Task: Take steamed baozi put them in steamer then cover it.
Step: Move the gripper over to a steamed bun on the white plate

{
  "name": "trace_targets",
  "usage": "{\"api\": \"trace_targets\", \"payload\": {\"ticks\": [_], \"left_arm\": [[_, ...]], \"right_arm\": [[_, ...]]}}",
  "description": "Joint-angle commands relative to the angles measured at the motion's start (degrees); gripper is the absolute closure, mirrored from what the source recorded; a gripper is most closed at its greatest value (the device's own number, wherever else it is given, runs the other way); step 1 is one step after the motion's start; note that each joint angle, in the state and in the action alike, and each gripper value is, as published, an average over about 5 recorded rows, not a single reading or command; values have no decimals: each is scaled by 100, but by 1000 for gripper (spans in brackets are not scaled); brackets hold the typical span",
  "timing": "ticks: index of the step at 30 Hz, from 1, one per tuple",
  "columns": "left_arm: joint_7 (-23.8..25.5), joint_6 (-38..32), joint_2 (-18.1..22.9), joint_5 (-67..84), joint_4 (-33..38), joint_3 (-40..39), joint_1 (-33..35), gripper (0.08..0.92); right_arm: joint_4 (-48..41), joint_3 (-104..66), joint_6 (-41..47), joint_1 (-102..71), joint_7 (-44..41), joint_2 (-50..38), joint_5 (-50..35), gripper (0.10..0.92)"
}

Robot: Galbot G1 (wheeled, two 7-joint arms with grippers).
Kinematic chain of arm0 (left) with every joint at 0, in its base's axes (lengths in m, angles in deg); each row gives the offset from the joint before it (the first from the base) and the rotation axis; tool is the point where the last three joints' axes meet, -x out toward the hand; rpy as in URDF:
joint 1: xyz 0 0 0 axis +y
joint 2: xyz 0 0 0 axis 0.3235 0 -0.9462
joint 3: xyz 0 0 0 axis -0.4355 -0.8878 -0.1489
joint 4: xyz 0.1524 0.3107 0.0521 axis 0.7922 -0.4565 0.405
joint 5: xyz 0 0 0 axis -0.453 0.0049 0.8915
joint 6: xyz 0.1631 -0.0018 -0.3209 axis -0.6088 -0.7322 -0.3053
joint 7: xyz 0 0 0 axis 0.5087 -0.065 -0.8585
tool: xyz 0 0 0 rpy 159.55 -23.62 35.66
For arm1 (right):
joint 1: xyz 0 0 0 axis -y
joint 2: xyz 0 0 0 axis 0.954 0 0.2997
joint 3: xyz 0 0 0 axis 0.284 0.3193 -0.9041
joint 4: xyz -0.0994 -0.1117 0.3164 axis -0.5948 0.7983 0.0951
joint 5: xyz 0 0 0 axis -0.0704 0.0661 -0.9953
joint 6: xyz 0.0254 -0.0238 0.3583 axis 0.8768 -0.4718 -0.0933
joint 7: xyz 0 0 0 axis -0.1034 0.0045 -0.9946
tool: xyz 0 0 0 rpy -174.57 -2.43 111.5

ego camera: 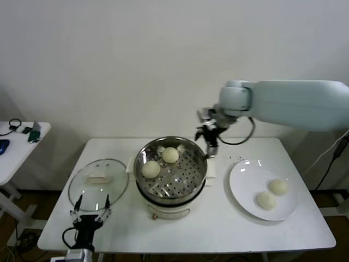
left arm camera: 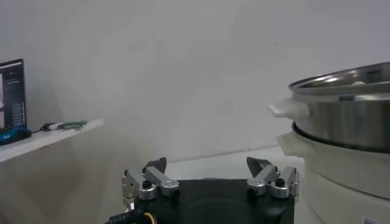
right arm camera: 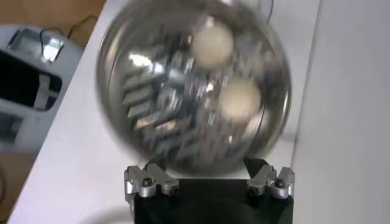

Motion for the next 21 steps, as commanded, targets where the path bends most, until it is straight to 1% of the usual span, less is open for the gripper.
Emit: {"api": "trace_targets", "payload": {"ticks": [1, 4, 8, 14, 21], "left_arm": [[3, 9, 13, -15, -16, 7, -2, 177], [3, 8, 24, -22, -7, 12, 2, 177], [1, -1, 38, -47, 5, 22, 24, 177], [-1, -15, 43, -54, 9, 74, 62, 177], [-5, -26, 59, -69, 5, 87, 88, 177]], "right_arm": [[673, 941, -262, -83, -202, -2232, 1350, 203], [512, 588, -230, -696, -145, -2435, 1747, 203], [52, -237, -215, -1773, -109, -2521, 2173, 203], [-496, -1124, -202, -2784, -118, -2393, 2380, 203], [-994, -1626, -205, -3311, -70, -2088, 2546, 203]]}}
